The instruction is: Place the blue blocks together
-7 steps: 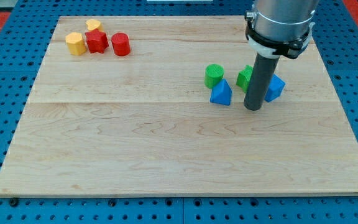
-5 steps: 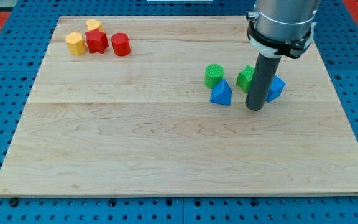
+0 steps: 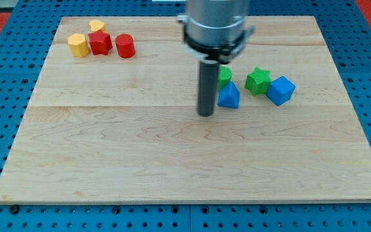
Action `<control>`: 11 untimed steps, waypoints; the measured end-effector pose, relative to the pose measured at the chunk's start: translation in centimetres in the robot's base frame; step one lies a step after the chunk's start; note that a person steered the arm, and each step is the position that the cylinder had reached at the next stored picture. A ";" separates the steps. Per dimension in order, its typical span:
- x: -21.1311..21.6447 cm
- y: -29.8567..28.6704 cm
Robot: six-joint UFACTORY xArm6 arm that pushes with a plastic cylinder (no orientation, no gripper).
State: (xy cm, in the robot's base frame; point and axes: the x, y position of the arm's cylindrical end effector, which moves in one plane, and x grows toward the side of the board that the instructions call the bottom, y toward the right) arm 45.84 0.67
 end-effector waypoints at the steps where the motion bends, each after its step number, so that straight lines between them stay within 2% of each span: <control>1: 0.0 -6.5; 2: 0.0 -13.4; 3: 0.2 -15.8; 4: 0.5 -15.6; 5: 0.5 -12.4; 7: -0.7 2.7; 8: 2.3 8.3; 9: 3.1 16.9; 10: 1.1 13.7; 11: -0.1 2.1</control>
State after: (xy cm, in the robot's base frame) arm 45.74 2.76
